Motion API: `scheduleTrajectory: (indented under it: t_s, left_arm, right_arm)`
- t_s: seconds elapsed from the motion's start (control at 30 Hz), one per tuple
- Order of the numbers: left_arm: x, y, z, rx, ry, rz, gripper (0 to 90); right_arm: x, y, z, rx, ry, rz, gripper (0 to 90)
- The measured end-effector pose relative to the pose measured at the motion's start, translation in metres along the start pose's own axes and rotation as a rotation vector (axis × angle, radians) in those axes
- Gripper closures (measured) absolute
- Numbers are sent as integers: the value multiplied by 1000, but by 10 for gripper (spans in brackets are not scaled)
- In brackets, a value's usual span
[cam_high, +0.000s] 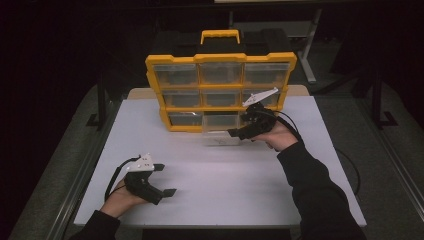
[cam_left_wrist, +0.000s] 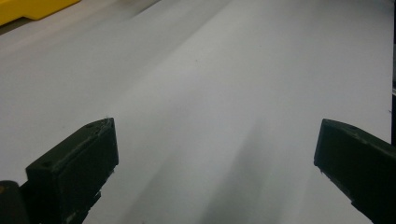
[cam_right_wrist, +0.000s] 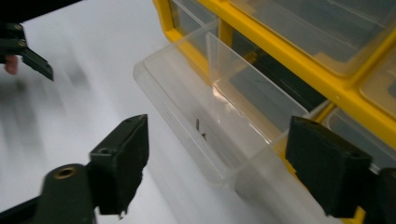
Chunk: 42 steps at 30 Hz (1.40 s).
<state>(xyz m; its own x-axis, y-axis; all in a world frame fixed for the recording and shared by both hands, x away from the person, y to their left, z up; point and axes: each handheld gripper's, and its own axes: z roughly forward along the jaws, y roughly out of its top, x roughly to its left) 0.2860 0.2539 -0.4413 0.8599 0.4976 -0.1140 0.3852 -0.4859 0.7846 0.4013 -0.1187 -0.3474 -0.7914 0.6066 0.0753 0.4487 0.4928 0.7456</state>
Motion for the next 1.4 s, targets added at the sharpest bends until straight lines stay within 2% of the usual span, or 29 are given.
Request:
scheduleTrajectory:
  t_s: [0.27, 0.47, 0.73, 1.1, 1.4]
  left_arm:
    - [0, 0, 0, -1, -3, 1, 0]
    - [0, 0, 0, -1, -4, 1, 0]
    - [0, -1, 0, -4, -4, 1, 0]
    - [1, -2, -1, -7, 1, 0, 0]
    - [0, -3, 0, -1, 4, 8, 0]
  right_arm:
    - [6, -20, -1, -17, -43, 14, 134]
    - [9, -34, -4, -33, -52, 25, 121]
    - [16, -61, -1, -28, -64, 28, 24]
    - [23, -89, -2, -8, -66, 20, 10]
    - [29, -111, -6, -4, -74, 33, 11]
